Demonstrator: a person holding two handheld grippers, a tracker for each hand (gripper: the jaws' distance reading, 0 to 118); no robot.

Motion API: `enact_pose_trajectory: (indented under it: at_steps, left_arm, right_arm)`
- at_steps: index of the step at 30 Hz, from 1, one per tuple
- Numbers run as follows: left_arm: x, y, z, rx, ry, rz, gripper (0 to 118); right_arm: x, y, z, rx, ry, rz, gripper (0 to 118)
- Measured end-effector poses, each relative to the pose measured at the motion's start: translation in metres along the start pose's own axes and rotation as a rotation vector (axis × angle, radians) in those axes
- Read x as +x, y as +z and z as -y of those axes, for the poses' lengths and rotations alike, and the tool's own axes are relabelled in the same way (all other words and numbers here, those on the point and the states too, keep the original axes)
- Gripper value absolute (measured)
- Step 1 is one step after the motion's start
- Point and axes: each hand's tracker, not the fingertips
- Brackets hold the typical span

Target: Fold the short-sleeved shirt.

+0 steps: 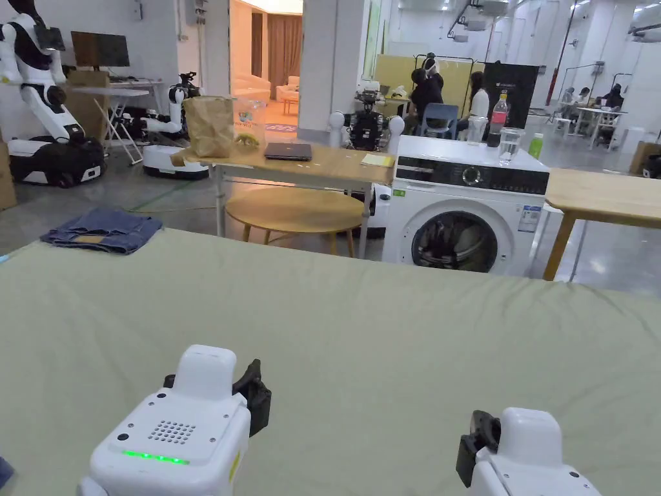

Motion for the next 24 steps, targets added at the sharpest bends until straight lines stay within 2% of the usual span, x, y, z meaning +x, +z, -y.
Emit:
enact_pose_trajectory:
  at_steps: [1,4,7,11,24]
  left_arm:
    - [0.001,0.000,-0.001,0.016,0.003,0.016,17]
    - [0.006,0.003,-0.001,0.016,-0.002,0.030,13]
    - [0.013,0.004,0.002,0.045,-0.063,-0.017,8]
    - [0.012,0.006,0.003,0.058,-0.013,-0.020,0]
    - [0.000,0.009,0.006,0.064,0.016,-0.004,0]
  right_arm:
    - [0.000,0.001,0.000,0.008,0.000,0.005,0]
    - [0.002,0.003,-0.002,0.017,-0.028,0.009,0]
    - [0.003,0.005,-0.001,0.034,-0.057,0.018,0]
    - [0.000,0.007,0.003,0.057,-0.063,0.029,0]
    - [-0.011,0.006,0.002,0.121,-0.023,0.051,0]
